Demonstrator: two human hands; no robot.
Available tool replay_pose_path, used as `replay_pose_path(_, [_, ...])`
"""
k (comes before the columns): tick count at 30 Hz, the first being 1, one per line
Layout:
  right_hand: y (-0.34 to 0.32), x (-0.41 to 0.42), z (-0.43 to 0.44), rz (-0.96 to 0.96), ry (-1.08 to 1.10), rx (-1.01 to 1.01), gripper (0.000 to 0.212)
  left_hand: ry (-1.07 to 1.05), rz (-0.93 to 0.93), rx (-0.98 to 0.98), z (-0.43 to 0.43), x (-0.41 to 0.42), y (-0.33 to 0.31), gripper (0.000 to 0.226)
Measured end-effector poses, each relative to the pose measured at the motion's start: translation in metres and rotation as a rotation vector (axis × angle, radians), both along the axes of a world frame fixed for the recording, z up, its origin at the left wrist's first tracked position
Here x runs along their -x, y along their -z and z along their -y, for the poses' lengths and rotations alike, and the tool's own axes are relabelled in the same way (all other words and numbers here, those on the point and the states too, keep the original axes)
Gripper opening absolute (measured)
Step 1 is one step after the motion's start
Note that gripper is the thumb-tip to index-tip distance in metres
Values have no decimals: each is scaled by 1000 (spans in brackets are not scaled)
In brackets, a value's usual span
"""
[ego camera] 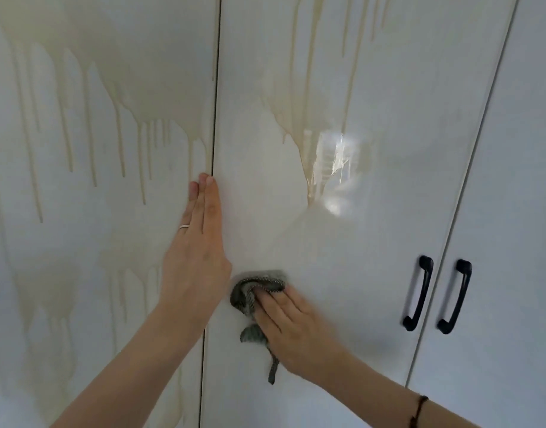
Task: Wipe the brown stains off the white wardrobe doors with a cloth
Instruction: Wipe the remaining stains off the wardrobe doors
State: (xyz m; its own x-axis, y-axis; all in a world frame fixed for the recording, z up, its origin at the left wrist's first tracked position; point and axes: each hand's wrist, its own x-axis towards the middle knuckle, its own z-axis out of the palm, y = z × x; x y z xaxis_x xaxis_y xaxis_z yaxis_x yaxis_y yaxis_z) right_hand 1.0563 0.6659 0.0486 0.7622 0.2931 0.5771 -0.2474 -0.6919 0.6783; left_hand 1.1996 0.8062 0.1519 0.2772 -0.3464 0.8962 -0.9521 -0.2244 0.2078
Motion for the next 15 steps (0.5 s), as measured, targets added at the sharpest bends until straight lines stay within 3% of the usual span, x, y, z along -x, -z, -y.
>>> replay_pose_path(2, [-47,5,13,106,-20,13,44,-1,-2,-18,-2,-4,1,104])
replay_pose_path(5, [-145,12,32,648,89,-216,48,-8,2,-24,-2,-5,1,104])
replay_pose_path(8, [-180,1,26,871,105,-382,52,-28,-7,-41,-1,-1,2,104])
replay_pose_path(11, [-123,-30,2,695,142,-276,50,-23,8,-52,-2,-3,1,99])
replay_pose_path(15, [-21,-36,-17,73,-13,-32,45,1,7,-44,-6,-9,2,106])
